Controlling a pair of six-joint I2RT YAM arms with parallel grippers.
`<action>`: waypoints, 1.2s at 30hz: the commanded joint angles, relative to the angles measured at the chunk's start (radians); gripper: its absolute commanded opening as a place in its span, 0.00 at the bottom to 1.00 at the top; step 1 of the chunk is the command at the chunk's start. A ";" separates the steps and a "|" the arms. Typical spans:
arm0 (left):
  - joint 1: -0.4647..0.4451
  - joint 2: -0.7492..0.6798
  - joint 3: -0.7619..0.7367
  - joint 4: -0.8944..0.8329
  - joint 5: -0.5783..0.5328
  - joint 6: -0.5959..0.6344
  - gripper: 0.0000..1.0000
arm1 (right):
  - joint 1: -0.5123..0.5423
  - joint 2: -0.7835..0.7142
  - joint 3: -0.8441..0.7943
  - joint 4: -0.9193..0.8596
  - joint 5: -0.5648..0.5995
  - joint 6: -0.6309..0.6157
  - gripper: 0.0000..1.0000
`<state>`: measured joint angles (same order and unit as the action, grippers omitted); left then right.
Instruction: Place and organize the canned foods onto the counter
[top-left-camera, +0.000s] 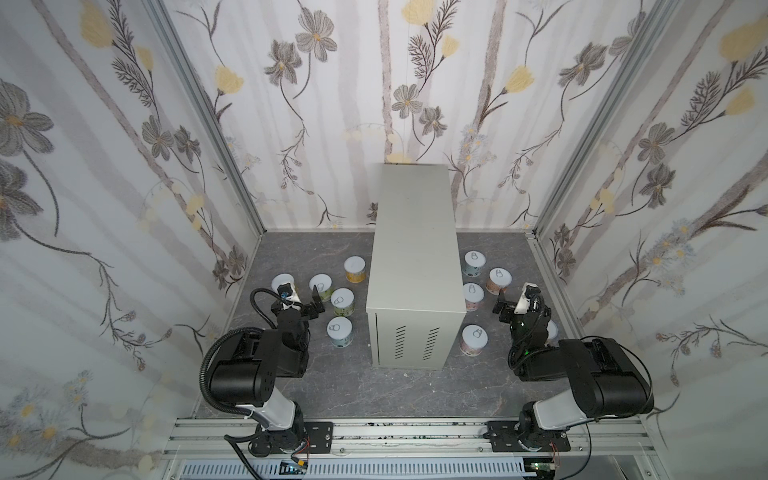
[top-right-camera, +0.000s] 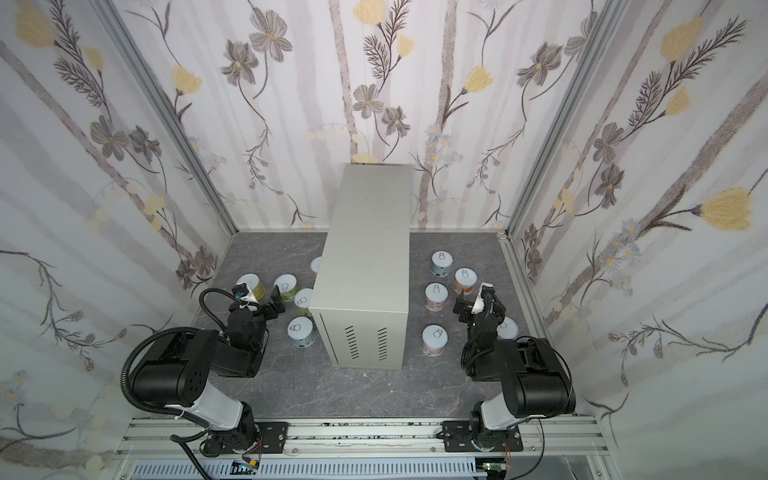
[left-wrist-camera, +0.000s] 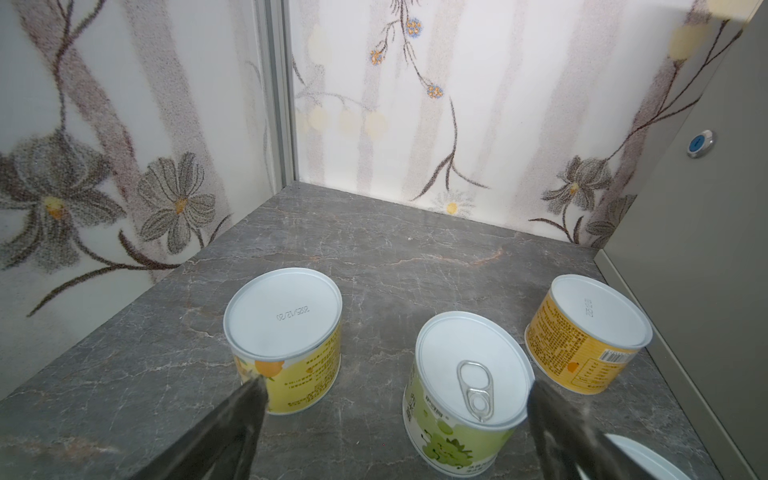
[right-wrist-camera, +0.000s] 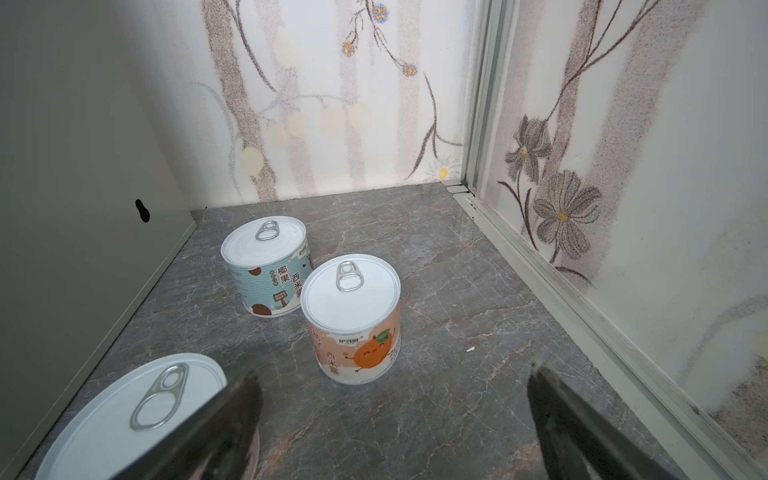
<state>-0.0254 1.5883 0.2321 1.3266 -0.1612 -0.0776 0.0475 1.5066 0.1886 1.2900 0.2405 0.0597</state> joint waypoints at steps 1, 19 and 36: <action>0.001 -0.004 0.006 0.020 0.003 0.005 1.00 | 0.002 0.003 0.003 0.042 -0.004 -0.006 1.00; -0.056 -0.387 0.364 -0.731 -0.121 0.033 1.00 | 0.017 -0.385 0.245 -0.706 0.033 0.075 0.93; -0.103 -0.654 0.753 -1.596 0.103 0.020 1.00 | 0.153 -0.720 0.557 -1.820 -0.272 0.476 1.00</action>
<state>-0.1104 0.9607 0.9958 -0.1596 -0.0956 -0.0444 0.1898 0.7902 0.7231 -0.3386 0.0055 0.4965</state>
